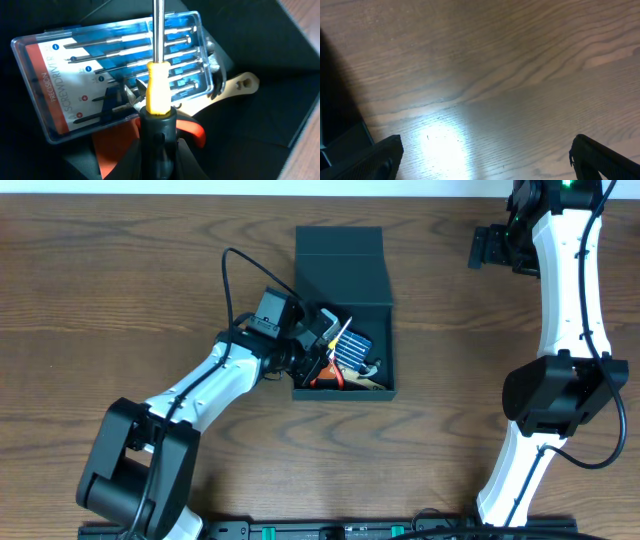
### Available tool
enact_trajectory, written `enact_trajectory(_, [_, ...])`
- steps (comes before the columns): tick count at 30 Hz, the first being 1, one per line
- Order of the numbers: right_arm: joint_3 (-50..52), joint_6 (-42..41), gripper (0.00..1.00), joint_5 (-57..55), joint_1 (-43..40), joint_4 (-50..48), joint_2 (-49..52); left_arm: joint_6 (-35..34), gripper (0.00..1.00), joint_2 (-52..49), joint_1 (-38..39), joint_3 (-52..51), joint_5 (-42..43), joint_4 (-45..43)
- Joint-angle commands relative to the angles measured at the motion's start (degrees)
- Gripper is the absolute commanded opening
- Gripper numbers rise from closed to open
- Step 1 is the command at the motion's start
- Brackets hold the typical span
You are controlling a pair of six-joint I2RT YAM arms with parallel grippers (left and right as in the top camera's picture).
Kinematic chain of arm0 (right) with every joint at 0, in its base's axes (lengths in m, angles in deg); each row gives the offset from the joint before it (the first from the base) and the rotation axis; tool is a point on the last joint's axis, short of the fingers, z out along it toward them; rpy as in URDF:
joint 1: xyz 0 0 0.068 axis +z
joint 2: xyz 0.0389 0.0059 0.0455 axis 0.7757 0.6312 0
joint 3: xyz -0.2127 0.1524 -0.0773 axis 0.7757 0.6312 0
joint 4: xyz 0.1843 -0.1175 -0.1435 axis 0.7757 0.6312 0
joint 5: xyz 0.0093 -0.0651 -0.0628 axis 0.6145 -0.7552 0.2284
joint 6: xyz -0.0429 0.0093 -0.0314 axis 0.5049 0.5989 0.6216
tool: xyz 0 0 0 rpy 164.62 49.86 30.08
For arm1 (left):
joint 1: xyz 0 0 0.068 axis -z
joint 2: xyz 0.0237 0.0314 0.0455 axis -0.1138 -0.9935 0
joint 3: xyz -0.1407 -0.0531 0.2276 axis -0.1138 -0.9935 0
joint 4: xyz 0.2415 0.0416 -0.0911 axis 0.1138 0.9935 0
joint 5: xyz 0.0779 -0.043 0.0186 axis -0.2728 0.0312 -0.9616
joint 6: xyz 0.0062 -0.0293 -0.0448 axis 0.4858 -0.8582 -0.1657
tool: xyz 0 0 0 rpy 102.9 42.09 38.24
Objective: Pack container
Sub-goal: 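Carry the screwdriver right and lower it into the black box, then open the left gripper to release the screwdriver in the box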
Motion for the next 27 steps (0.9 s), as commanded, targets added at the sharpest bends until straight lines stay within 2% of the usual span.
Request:
enact_trajectory(1, [-1.09,-0.98,0.99,-0.15,0.28,0.02,-1.55,0.52,0.06,-0.72,1.07,0.74,-3.26,0.15])
enact_trajectory(8, [-1.09,-0.98,0.99,-0.15,0.31,0.02,-1.55,-0.17,0.06,-0.72,2.4,0.74,-11.61,0.17])
enact_trajectory(17, [-1.09,-0.98,0.99,-0.15,0.31,0.02,-1.55,-0.35,0.06,-0.72,2.47,0.74,-11.82,0.17])
enact_trajectory(20, [-1.09,-0.98,0.99,-0.15,0.31,0.02,-1.55,-0.35,0.12,-0.72,2.47,0.74,-11.76,0.15])
enact_trajectory(23, [-1.09,-1.01,0.99,-0.15,0.31,0.02,-1.55,-0.35,0.28,-0.72,2.47,0.74,-11.76,0.15])
enact_trajectory(27, [-1.09,-1.01,0.99,-0.15,0.31,0.02,-1.55,-0.35,0.34,-0.72,2.47,0.74,-11.76,0.15])
